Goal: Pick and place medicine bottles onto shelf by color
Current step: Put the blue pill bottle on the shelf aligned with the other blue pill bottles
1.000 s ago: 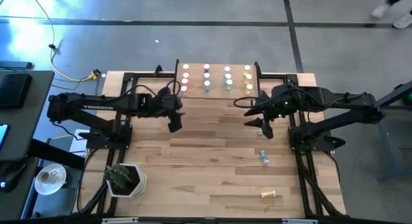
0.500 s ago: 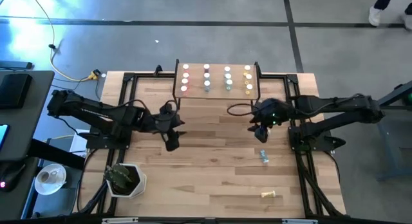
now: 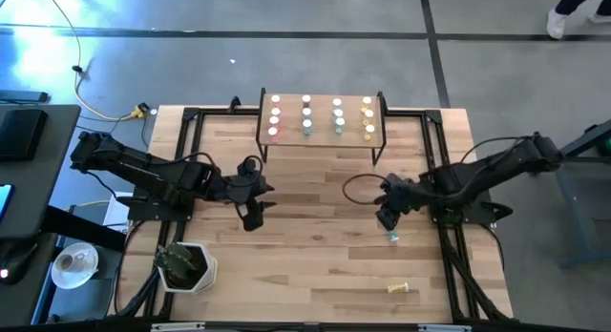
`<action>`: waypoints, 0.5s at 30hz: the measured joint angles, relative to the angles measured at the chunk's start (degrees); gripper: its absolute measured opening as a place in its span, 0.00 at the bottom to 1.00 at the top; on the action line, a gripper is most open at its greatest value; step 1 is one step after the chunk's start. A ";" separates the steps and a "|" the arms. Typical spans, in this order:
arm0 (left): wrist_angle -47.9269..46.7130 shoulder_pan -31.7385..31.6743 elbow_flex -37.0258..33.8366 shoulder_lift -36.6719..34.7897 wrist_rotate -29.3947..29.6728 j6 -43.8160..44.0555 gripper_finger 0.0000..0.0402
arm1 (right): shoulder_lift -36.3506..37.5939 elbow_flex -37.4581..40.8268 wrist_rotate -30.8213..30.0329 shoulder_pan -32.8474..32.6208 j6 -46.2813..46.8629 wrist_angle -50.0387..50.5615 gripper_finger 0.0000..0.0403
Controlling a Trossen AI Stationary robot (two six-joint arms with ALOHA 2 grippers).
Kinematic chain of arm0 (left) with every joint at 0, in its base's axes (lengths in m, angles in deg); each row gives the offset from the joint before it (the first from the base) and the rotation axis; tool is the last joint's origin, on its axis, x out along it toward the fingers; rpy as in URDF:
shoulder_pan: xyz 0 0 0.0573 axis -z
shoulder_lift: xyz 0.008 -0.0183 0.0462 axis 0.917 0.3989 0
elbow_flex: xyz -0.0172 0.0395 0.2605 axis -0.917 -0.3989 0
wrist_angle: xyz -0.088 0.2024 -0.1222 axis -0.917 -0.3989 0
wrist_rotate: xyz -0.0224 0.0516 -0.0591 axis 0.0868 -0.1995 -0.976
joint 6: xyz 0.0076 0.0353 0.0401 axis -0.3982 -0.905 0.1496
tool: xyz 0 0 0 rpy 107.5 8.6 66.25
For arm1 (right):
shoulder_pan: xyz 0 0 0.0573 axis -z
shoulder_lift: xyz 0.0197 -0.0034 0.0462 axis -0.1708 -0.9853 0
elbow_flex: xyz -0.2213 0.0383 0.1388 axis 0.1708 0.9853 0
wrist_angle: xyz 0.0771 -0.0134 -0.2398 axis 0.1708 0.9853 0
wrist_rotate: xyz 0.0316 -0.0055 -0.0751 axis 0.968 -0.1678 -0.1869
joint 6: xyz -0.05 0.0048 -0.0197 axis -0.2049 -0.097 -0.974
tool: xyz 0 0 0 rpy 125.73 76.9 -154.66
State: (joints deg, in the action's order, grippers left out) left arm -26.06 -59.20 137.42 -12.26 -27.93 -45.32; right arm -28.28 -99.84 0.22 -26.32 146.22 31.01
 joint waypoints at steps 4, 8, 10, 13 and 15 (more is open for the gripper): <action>0.00 0.00 0.00 0.00 0.00 0.01 0.48 | 0.00 2.41 -1.83 -3.39 5.81 0.07 0.45; -0.02 0.00 0.00 0.00 0.00 0.04 0.48 | 0.00 4.49 -6.55 -4.75 10.53 2.67 0.45; 0.00 0.00 0.00 0.00 0.00 0.06 0.48 | 0.00 5.21 -10.32 -4.68 13.81 4.94 0.45; -0.02 0.00 0.00 0.00 0.00 0.06 0.48 | 0.00 6.38 -11.00 -4.31 16.65 6.93 0.45; -0.01 0.00 0.00 0.00 0.00 0.49 0.48 | 0.00 7.40 -8.00 -4.35 17.70 6.87 0.45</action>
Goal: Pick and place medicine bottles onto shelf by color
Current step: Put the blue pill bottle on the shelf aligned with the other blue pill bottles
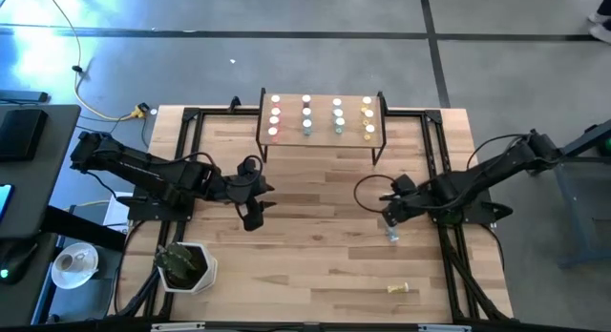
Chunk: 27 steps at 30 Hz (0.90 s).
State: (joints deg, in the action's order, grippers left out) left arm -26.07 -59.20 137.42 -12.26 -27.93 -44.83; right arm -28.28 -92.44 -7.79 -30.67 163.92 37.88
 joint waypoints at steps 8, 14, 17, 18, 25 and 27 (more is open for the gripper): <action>-0.01 0.00 0.00 0.00 0.00 0.87 0.48 | -0.02 3.28 6.53 -2.15 2.72 -1.39 0.45; -0.03 0.00 0.00 0.00 0.00 1.14 0.48 | -0.04 3.47 7.69 -2.21 3.82 -4.28 0.45; -0.04 0.00 0.00 0.00 0.00 1.94 0.48 | -0.02 3.48 7.69 -2.21 1.95 -4.31 0.45; -0.04 0.00 0.00 0.00 0.00 1.97 0.48 | -0.02 3.50 7.74 -2.21 0.77 -4.33 0.45; -0.06 0.00 0.00 0.00 0.00 1.97 0.48 | -0.02 3.48 11.99 -2.21 -19.92 -5.46 0.45; -0.06 0.00 0.00 0.00 0.00 1.97 0.48 | -0.02 3.47 14.07 -2.21 -31.47 -5.42 0.45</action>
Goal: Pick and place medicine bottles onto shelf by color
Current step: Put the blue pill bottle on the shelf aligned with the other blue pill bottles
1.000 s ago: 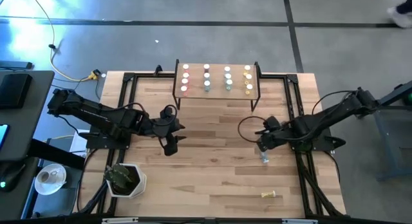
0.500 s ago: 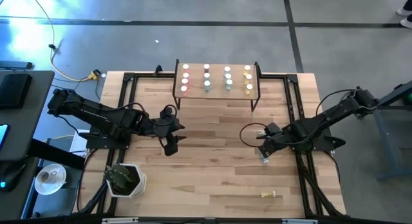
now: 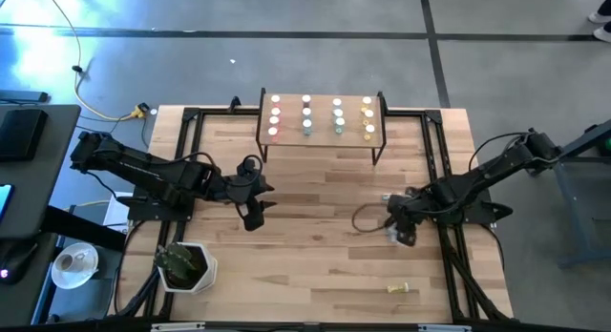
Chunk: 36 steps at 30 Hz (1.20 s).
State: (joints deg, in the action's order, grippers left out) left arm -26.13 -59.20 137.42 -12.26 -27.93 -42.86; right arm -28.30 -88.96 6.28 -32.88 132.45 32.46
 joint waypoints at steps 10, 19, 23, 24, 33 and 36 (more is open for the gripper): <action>-0.02 0.00 0.00 0.00 -0.02 4.79 0.48 | 0.00 0.00 1.35 0.66 -27.75 -1.70 0.45; 0.13 -0.02 0.02 0.00 -0.02 8.07 0.48 | 0.00 0.02 0.89 0.90 -31.20 -16.14 0.45; 0.35 -0.02 0.02 0.00 -0.02 8.04 0.48 | 0.00 -0.56 1.44 0.87 -43.44 -24.30 0.45; 0.35 -0.02 0.02 0.00 -0.02 8.04 0.48 | 0.00 -0.99 1.35 0.87 -47.60 -24.58 0.45; 0.35 -0.02 0.02 0.00 -0.02 7.94 0.48 | 0.00 -5.57 -15.23 0.92 -69.63 -15.34 0.45; 0.35 -0.02 0.02 0.00 -0.02 7.94 0.48 | -0.01 -5.73 -16.75 0.92 -69.91 -9.25 0.45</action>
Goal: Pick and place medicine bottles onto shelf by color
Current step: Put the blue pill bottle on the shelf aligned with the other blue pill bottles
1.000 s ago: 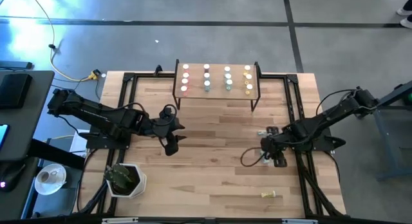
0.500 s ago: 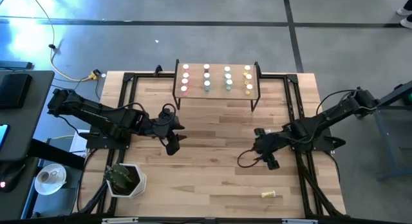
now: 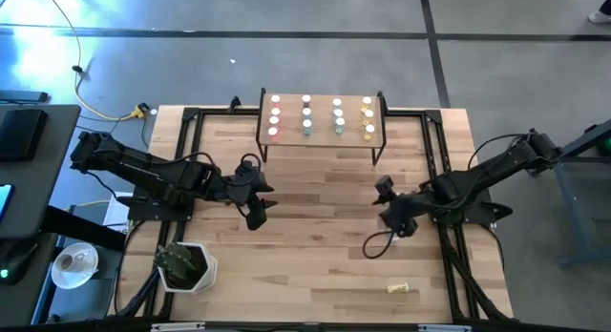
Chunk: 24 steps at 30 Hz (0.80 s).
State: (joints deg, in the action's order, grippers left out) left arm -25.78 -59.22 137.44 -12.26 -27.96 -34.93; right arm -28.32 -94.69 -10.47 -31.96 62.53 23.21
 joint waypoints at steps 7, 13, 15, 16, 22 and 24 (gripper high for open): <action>0.02 0.01 0.00 0.00 0.01 -0.02 0.48 | -3.50 0.00 0.49 -0.02 -0.10 9.41 0.45; 0.35 0.00 0.00 0.02 0.09 0.04 0.48 | -9.46 0.00 3.43 -0.33 -4.33 8.80 0.45; 0.31 0.00 0.00 0.02 0.09 0.08 0.48 | -11.37 -0.02 3.72 -1.00 -4.33 8.68 0.45; 0.33 0.01 0.00 0.02 0.09 0.10 0.48 | -12.21 -0.02 4.18 -1.52 -4.50 8.67 0.45; 0.40 0.00 0.00 0.02 0.24 -0.01 0.48 | -16.08 -0.02 4.52 -6.07 -6.23 8.81 0.45; 0.42 0.00 0.00 0.02 0.24 -0.02 0.48 | -16.91 -0.02 4.49 -7.41 -6.25 8.82 0.45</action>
State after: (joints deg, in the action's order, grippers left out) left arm -25.36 -59.22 137.44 -12.24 -27.72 -34.95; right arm -45.23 -94.71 -5.97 -39.37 56.28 32.03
